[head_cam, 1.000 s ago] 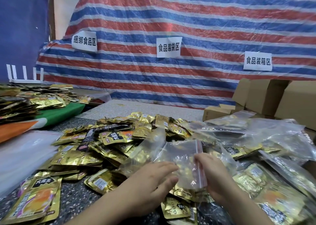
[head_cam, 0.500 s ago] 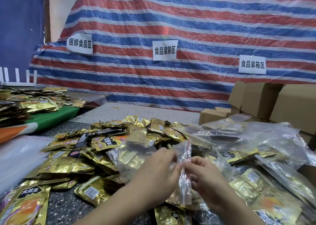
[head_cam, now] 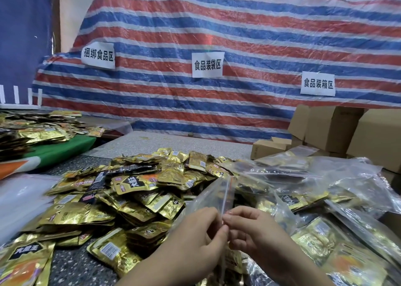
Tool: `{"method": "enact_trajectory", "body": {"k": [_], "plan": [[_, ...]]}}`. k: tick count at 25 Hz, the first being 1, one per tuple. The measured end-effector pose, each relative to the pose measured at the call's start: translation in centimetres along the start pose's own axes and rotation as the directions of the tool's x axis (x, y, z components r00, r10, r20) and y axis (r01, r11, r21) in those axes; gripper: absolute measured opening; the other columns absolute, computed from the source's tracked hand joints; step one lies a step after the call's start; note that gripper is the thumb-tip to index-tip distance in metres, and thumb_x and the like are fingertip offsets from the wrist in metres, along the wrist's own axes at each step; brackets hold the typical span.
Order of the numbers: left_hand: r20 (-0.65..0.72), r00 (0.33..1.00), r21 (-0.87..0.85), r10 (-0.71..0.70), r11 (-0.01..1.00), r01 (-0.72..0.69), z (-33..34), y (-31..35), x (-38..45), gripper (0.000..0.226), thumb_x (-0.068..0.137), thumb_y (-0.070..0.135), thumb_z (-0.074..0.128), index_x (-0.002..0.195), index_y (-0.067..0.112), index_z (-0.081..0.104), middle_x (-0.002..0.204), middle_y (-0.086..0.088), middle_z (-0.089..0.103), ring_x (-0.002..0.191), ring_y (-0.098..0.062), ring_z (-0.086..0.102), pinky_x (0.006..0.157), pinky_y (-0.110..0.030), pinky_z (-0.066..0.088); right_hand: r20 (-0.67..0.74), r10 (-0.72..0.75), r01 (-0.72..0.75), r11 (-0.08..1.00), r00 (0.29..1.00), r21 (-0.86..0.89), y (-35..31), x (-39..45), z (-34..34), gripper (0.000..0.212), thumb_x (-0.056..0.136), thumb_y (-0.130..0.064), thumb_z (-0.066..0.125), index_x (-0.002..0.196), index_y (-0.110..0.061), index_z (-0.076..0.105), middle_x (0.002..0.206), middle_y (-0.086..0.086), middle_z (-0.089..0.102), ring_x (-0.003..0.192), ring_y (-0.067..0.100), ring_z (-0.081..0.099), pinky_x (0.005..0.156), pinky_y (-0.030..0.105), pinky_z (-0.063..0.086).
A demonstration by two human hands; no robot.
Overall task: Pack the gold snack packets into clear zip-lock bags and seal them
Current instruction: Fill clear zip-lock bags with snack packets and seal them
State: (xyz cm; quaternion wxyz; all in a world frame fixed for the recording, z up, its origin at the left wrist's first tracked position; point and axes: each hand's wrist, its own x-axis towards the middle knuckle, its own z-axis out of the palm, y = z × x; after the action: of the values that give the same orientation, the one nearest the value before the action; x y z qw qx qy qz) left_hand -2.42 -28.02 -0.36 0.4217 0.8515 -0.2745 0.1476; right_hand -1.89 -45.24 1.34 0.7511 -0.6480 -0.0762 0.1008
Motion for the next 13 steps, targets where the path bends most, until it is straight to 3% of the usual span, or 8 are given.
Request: {"method": "enact_trajectory", "body": {"k": [7,11,13], "plan": [[-0.043,0.993,0.1,0.113,0.989,-0.108,-0.4,-0.8,-0.3,0.031,0.088,0.051,0.06,0.079,0.022,0.051,0.075,0.013,0.054,0.075,-0.002,0.052,0.061,-0.017,0.037,0.065,0.02,-0.016,0.998,0.998,-0.066,0.2,-0.2,-0.1,0.022,0.061,-0.02,0.083,0.076,-0.005,0.077,0.077,0.019,0.067,0.064,0.02,0.065,0.059,0.028,0.056],[-0.016,0.994,0.068,0.106,0.992,-0.104,-0.2,-1.3,-0.2,0.022,0.09,0.043,0.055,0.085,0.023,0.057,0.079,0.011,0.058,0.077,-0.005,0.054,0.068,-0.031,0.047,0.067,-0.004,0.01,0.995,0.998,-0.096,0.4,-0.1,-0.1,0.022,0.062,-0.023,0.083,0.076,-0.006,0.077,0.072,0.013,0.066,0.063,0.016,0.064,0.058,0.025,0.055],[-0.007,0.996,0.041,0.091,0.995,-0.091,-0.2,-1.4,-0.2,0.019,0.091,0.042,0.052,0.089,0.024,0.058,0.08,0.011,0.058,0.076,-0.003,0.054,0.068,-0.03,0.047,0.082,-0.017,0.024,0.995,0.997,-0.095,0.5,0.0,-0.1,0.019,0.068,-0.022,0.081,0.078,-0.006,0.077,0.075,0.012,0.067,0.066,0.015,0.064,0.059,0.024,0.054]]}}
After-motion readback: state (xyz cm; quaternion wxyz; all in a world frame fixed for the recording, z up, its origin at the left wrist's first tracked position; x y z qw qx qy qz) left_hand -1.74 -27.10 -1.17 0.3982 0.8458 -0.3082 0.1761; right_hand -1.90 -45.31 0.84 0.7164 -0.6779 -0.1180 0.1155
